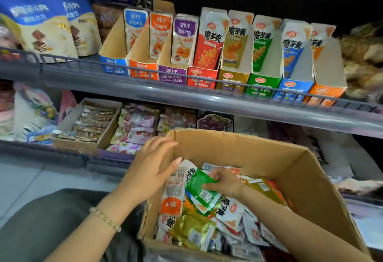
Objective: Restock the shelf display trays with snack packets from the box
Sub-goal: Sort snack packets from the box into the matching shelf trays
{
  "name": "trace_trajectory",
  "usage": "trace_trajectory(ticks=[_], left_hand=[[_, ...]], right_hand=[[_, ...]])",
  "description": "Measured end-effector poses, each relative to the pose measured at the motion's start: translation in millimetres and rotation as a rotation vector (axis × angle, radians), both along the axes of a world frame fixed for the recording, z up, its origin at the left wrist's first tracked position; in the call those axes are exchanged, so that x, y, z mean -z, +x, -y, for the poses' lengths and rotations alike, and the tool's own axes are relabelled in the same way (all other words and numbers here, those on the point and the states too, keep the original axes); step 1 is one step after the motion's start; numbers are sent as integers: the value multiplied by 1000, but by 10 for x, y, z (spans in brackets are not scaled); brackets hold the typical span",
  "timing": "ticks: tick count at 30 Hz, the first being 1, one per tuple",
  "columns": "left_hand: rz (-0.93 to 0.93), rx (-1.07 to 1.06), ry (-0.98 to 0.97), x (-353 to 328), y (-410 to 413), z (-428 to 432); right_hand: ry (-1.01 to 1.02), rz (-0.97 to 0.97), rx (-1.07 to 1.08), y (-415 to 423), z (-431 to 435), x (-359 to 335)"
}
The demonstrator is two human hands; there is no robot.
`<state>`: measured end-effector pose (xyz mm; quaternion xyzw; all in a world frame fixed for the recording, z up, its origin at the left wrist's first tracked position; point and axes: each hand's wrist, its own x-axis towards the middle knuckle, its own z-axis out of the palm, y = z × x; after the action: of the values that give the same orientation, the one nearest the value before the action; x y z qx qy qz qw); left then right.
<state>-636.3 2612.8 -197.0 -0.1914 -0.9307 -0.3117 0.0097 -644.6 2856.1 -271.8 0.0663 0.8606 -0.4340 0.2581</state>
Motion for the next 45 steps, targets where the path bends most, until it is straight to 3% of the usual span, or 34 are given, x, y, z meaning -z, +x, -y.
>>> trace_trajectory(ticks=[4,7,10,12,14,16,17,21,25,28,33,38,40,42,45], left_hand=[[-68,13,115,-86,16,-138],[246,35,222,-127,48,-363],[589,13,279,-89,49,-598],[779,-13,349,-91,74,-741],[860,-119,474,-107,91,-825],[837,-229,665,-65,51,-841],[814,-251,699,-47,26,-840],[708,-191,636,-98,-27,-711],[600,-138,718,-240,-81,-512],[598,-166,812,-265,-100,-398],[619,-198,859,-229,-100,-316],[607,-178,885,-229,-81,-300],[605,-167,876,-231,-71,-307],[609,-147,875,-255,-53,-322],[605,-147,886,-256,-59,-334]], right_hand=[[-48,-94,77,29,-191,-144],[-67,-223,85,152,-364,-388],[-260,-315,108,316,-267,-651],[-321,-282,39,398,-148,-724],[-425,-108,-29,476,-70,-803],[-495,18,-34,471,-162,-812],[-447,-16,-18,434,-260,-825],[-37,-181,82,267,-758,-686],[64,42,-162,259,-521,-415],[148,135,-232,132,-145,-90],[323,86,-298,17,80,300],[552,49,-412,-17,-12,168],[500,70,-417,29,-71,112],[292,192,-347,106,-174,136],[37,220,-195,206,-365,46]])
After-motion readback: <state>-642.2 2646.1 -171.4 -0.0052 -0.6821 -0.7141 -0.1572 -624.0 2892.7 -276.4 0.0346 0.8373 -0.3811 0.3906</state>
